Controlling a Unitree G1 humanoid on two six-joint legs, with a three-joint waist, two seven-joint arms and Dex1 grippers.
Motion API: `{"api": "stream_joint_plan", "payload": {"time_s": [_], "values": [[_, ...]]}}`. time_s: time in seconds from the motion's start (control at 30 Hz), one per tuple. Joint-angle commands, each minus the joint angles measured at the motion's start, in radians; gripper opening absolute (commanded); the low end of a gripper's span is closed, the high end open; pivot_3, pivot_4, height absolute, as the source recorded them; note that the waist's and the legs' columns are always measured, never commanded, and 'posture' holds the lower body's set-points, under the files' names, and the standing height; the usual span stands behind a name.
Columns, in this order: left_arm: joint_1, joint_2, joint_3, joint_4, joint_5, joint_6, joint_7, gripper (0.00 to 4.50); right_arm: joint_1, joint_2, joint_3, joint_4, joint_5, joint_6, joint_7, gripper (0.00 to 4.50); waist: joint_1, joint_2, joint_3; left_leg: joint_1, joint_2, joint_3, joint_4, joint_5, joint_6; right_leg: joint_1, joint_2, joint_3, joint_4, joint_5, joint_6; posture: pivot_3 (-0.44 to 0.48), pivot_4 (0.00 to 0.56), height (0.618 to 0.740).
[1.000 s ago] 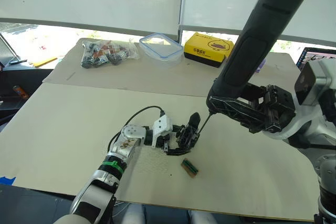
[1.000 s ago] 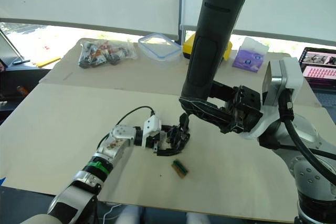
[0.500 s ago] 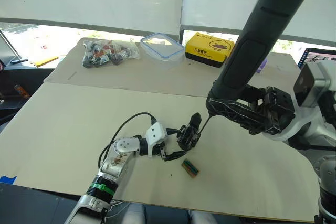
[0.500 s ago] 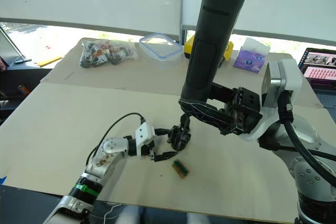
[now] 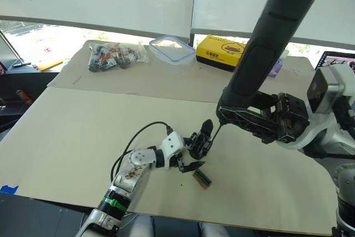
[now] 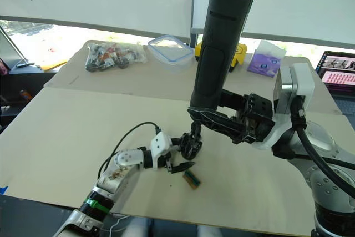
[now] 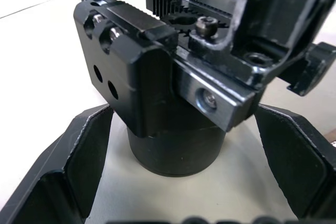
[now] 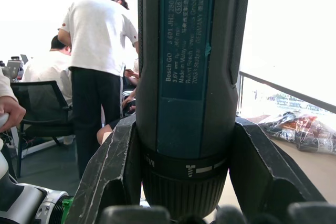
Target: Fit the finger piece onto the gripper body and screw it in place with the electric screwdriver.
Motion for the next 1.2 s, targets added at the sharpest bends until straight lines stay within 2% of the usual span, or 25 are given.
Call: {"api": "stream_joint_plan", "payload": {"time_s": [0.03,0.13,0.2,0.23,0.5,0.7,0.9,1.2], "values": [[0.008,0.005,-0.017,0.007,0.017,0.026,0.014,4.46,-0.029,-0.002,-0.027,-0.015,0.035,-0.011,-0.002,1.9,0.0,0.0,0.0,0.0,0.0,0.0,0.0,0.0,0.0,0.0,0.0,0.0,0.0,0.0,0.0,0.0,0.15,0.74],[0.007,0.008,-0.021,0.009,0.015,0.035,0.01,3.63,-0.04,0.002,-0.021,-0.01,0.033,-0.012,-0.002,1.9,-0.001,0.0,0.0,0.0,0.0,0.0,0.0,0.0,0.0,0.0,0.0,0.0,0.0,0.0,0.0,0.0,0.15,0.74],[0.007,0.011,-0.025,0.008,0.014,0.044,0.006,2.62,-0.055,0.006,-0.012,-0.004,0.033,-0.011,-0.003,1.9,-0.001,0.0,0.0,0.0,0.0,0.0,0.0,0.0,0.0,0.0,0.0,0.0,0.0,0.0,0.0,0.0,0.15,0.74],[0.008,0.012,-0.026,0.008,0.011,0.047,0.005,2.25,-0.065,0.009,-0.006,0.0,0.032,-0.011,-0.003,1.9,-0.001,0.0,0.0,0.0,0.0,0.0,0.0,0.0,0.0,0.0,0.0,0.0,0.0,0.0,0.0,0.0,0.15,0.74],[0.006,0.014,-0.036,0.017,0.008,0.052,0.0,2.26,-0.187,0.034,0.055,0.083,0.004,-0.003,0.029,1.9,-0.002,0.0,0.0,0.001,0.0,0.0,0.0,0.0,0.0,0.0,0.0,0.0,0.0,0.0,0.0,0.0,0.15,0.74],[-0.001,0.015,-0.045,0.02,0.01,0.048,-0.006,2.26,-0.266,0.098,0.138,0.126,-0.051,-0.001,0.035,1.9,-0.001,0.0,0.0,0.0,0.0,0.0,0.0,0.0,0.0,0.0,0.0,0.0,0.0,0.0,0.0,0.0,0.15,0.74],[-0.003,0.014,-0.05,0.017,0.011,0.064,-0.001,2.26,-0.269,0.139,0.191,0.14,-0.145,-0.017,0.057,1.9,0.0,0.0,0.0,0.0,0.0,0.0,0.0,0.0,0.0,0.0,0.0,0.0,0.0,0.0,0.0,0.0,0.15,0.74],[-0.005,0.013,-0.054,0.012,0.009,0.082,-0.003,2.26,-0.194,0.166,0.225,0.153,-0.305,-0.056,0.129,1.9,0.003,0.0,0.0,0.0,0.0,0.0,0.0,0.0,0.0,0.0,0.0,0.0,0.0,0.0,0.0,0.0,0.15,0.74]]}}
